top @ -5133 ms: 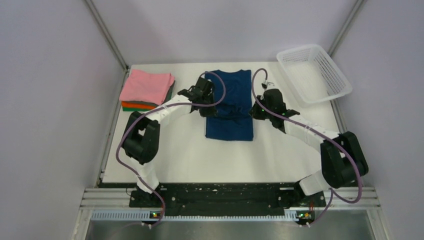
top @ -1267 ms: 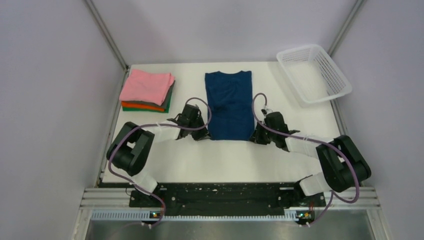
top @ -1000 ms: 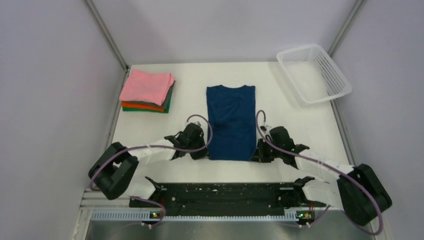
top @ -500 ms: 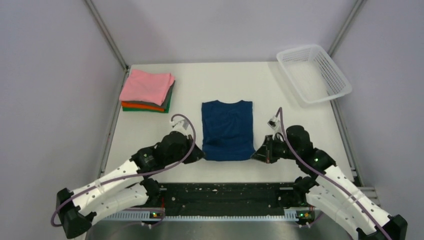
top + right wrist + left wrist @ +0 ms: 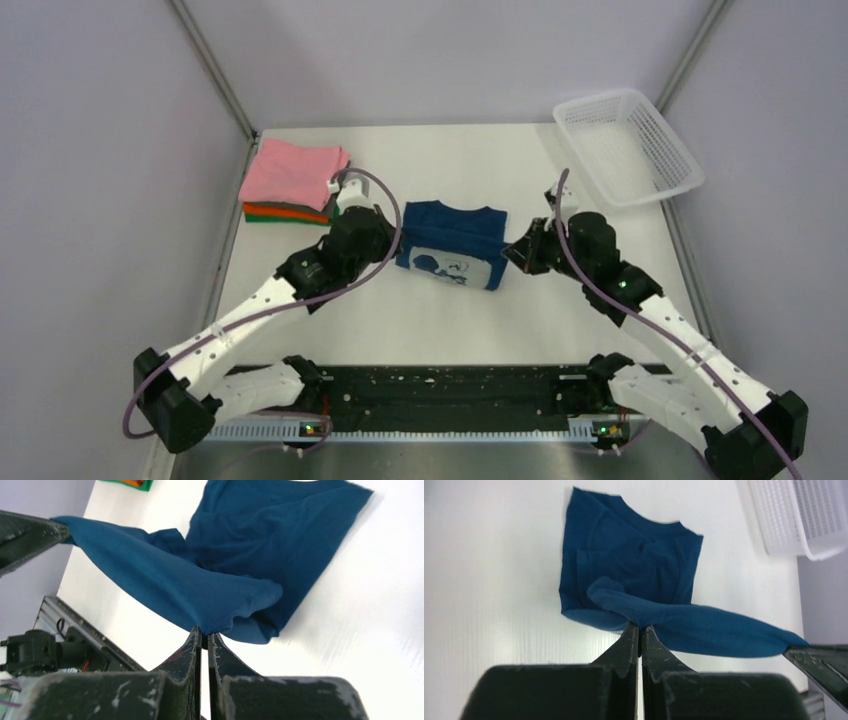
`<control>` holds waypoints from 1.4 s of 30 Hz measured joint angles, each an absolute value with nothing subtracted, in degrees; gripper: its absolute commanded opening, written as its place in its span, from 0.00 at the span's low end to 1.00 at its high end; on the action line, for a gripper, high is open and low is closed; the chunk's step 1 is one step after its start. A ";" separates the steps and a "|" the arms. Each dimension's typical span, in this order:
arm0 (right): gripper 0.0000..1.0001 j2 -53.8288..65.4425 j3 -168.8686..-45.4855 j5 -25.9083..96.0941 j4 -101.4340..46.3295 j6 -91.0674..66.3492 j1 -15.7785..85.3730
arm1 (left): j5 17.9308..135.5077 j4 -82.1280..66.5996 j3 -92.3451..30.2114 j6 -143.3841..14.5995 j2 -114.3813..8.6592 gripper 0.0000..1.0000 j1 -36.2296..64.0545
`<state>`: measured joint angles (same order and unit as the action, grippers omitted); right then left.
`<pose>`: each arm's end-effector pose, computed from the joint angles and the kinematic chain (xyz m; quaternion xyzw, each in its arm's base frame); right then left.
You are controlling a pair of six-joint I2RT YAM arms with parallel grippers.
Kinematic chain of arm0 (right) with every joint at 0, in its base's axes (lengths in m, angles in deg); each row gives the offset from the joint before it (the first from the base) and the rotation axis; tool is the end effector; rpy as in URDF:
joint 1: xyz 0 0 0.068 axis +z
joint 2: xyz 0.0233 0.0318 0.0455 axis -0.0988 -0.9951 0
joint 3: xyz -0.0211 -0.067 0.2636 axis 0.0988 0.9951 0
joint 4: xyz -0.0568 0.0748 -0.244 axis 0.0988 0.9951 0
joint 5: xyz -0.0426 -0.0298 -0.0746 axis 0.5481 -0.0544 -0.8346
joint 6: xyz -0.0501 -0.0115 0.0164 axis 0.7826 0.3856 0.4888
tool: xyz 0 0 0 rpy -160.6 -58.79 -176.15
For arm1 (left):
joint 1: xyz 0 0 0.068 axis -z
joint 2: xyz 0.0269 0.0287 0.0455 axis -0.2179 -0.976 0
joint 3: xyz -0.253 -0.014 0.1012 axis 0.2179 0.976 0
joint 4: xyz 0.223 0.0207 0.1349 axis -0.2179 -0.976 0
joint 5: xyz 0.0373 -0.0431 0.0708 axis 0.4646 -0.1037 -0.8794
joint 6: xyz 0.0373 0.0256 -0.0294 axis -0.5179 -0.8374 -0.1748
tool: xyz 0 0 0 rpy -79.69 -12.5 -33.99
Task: Fold and stack the t-shirts
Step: Fold the long partially folded tshirt into a neat square
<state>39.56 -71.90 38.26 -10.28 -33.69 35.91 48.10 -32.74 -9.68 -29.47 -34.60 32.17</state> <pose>0.1611 0.1019 0.2916 -0.0660 0.8378 0.3308 0.4293 0.1653 -0.1465 0.3153 -0.1023 0.8476 -0.2492 0.4571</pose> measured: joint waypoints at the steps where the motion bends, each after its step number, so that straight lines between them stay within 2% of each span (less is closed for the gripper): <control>1: 0.00 38.33 -72.47 37.98 -10.98 -33.53 35.43 | 48.47 -32.28 -11.23 -30.19 -36.55 0.00 30.59; 6: 0.00 31.69 -76.16 39.16 -13.49 -32.92 29.90 | 52.34 -28.61 -14.47 -34.06 -43.67 0.00 23.99; 21: 0.00 11.93 -80.05 46.48 -24.01 -32.22 20.43 | 61.23 -25.16 -27.19 -38.10 -65.90 0.00 14.66; 38: 0.00 -10.47 -85.69 48.93 -34.41 -32.59 16.96 | 72.49 -25.24 -41.59 -39.72 -89.92 0.00 8.04; 39: 0.00 -11.11 -85.76 48.69 -34.58 -32.59 16.87 | 73.23 -25.40 -42.64 -39.83 -91.21 0.04 7.86; 40: 0.06 -11.81 -86.13 48.31 -34.63 -32.59 16.76 | 73.96 -25.57 -43.80 -39.98 -92.52 0.14 7.73; 41: 0.19 -12.38 -86.55 47.99 -34.69 -32.59 16.72 | 74.65 -25.79 -44.92 -40.07 -93.70 0.25 7.60; 42: 0.37 -13.10 -87.22 47.44 -34.76 -32.57 16.61 | 75.35 -26.18 -46.14 -40.29 -94.95 0.39 7.44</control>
<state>-13.10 -87.22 47.44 -34.76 -32.57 16.61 75.35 -26.18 -46.14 -40.29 -94.95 7.44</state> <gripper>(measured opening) 0.049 0.109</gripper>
